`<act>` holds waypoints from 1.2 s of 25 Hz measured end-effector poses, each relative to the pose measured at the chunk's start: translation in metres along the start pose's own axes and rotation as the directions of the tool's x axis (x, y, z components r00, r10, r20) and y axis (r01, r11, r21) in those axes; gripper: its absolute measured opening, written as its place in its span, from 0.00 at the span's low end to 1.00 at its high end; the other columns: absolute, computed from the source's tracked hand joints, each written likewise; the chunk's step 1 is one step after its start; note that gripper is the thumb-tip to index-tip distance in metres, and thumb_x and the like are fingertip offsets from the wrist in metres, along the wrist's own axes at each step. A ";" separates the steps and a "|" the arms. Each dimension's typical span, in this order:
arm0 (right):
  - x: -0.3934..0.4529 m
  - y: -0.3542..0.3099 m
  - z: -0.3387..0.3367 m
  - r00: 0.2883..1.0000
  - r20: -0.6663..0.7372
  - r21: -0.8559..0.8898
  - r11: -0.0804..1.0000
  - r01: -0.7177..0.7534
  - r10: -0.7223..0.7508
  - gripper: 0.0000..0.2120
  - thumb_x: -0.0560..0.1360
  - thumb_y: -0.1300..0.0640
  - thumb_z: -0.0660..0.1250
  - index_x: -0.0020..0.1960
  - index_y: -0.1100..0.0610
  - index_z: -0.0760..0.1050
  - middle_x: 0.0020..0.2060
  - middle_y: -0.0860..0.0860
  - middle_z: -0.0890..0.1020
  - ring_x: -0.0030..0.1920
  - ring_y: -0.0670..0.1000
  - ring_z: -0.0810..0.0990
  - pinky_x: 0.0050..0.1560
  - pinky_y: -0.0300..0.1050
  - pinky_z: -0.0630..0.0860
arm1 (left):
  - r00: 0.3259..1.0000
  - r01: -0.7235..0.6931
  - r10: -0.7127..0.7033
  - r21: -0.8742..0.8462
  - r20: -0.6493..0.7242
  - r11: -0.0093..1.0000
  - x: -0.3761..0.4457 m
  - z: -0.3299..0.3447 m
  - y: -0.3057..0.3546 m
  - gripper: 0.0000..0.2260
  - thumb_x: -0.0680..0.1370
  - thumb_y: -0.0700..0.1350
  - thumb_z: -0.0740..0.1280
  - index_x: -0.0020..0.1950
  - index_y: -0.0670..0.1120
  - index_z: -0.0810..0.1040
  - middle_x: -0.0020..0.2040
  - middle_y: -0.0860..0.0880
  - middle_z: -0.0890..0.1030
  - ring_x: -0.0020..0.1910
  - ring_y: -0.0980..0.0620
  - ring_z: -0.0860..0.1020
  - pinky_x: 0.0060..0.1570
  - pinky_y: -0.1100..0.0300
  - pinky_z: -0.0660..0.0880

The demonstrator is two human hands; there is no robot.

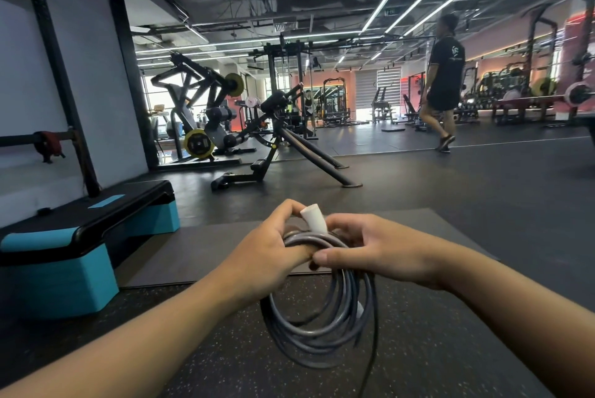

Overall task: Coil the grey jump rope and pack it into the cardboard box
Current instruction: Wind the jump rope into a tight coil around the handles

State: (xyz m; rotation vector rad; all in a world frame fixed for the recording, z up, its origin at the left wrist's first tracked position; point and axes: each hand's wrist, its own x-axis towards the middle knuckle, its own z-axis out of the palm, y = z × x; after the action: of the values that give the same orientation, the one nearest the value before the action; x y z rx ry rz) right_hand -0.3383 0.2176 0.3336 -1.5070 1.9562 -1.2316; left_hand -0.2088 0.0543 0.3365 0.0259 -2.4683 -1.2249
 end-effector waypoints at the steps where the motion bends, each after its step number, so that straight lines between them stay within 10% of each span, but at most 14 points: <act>1: 0.000 -0.001 -0.002 1.000 0.007 -0.048 0.999 0.011 -0.011 0.14 0.77 0.54 0.73 0.60 0.58 0.79 0.47 0.57 0.86 0.47 0.50 0.83 0.52 0.48 0.77 | 0.999 0.029 -0.028 -0.018 0.021 0.999 -0.001 0.001 -0.002 0.12 0.76 0.47 0.70 0.55 0.56 0.70 0.35 0.50 0.77 0.25 0.55 0.68 0.30 0.56 0.68; 4: 0.003 -0.008 -0.005 0.999 0.026 -0.306 0.951 0.034 -0.028 0.06 0.78 0.57 0.69 0.49 0.61 0.79 0.37 0.52 0.83 0.37 0.47 0.78 0.42 0.47 0.75 | 0.992 0.110 -0.107 -0.049 0.070 0.993 -0.001 -0.005 0.002 0.23 0.75 0.41 0.72 0.63 0.57 0.66 0.40 0.49 0.80 0.29 0.53 0.75 0.37 0.47 0.77; 7: 0.012 -0.019 0.000 0.995 0.099 -0.555 0.829 0.077 -0.026 0.08 0.78 0.56 0.68 0.45 0.62 0.76 0.38 0.58 0.84 0.36 0.56 0.79 0.41 0.53 0.75 | 0.996 0.028 -0.057 0.384 0.066 0.923 -0.004 -0.002 0.016 0.41 0.73 0.40 0.73 0.74 0.65 0.52 0.50 0.52 0.77 0.34 0.58 0.79 0.37 0.63 0.77; 11: 0.022 -0.027 0.012 0.994 0.107 -0.672 0.735 0.086 -0.018 0.10 0.73 0.54 0.72 0.46 0.60 0.75 0.39 0.55 0.81 0.38 0.55 0.78 0.41 0.52 0.76 | 0.991 0.063 0.065 0.821 -0.121 0.567 -0.011 0.030 0.019 0.18 0.76 0.40 0.68 0.57 0.55 0.63 0.50 0.50 0.64 0.41 0.45 0.76 0.34 0.52 0.71; 19: 0.018 -0.032 -0.010 0.992 0.047 -0.427 0.900 -0.088 0.119 0.26 0.74 0.30 0.66 0.47 0.54 0.82 0.33 0.46 0.82 0.33 0.49 0.76 0.38 0.43 0.72 | 0.984 0.081 0.115 0.907 -0.140 0.412 -0.003 0.007 0.011 0.05 0.80 0.44 0.64 0.46 0.48 0.70 0.44 0.51 0.66 0.38 0.46 0.74 0.34 0.52 0.70; 25: 0.005 -0.005 -0.062 0.982 -0.111 -0.343 0.921 -0.184 0.155 0.24 0.75 0.38 0.71 0.35 0.57 0.75 0.25 0.48 0.73 0.25 0.51 0.74 0.31 0.46 0.75 | 0.951 0.228 0.104 0.887 -0.292 0.401 0.004 -0.049 -0.011 0.11 0.79 0.52 0.67 0.41 0.49 0.70 0.40 0.52 0.69 0.39 0.47 0.74 0.35 0.53 0.71; 30: 0.012 0.023 -0.047 0.964 -0.256 -0.198 0.972 -0.128 0.075 0.21 0.82 0.42 0.61 0.45 0.57 0.81 0.34 0.51 0.72 0.27 0.49 0.68 0.31 0.45 0.69 | 0.837 0.362 0.026 0.589 -0.546 0.723 0.007 -0.046 -0.024 0.14 0.78 0.52 0.69 0.35 0.48 0.74 0.35 0.48 0.77 0.34 0.48 0.76 0.30 0.54 0.72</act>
State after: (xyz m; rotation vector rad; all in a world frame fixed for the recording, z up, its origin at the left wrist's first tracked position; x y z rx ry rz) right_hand -0.3898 0.2264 0.3431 -1.3821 2.3636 -1.2491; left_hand -0.2025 0.0027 0.3454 0.7159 -2.2799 -0.2228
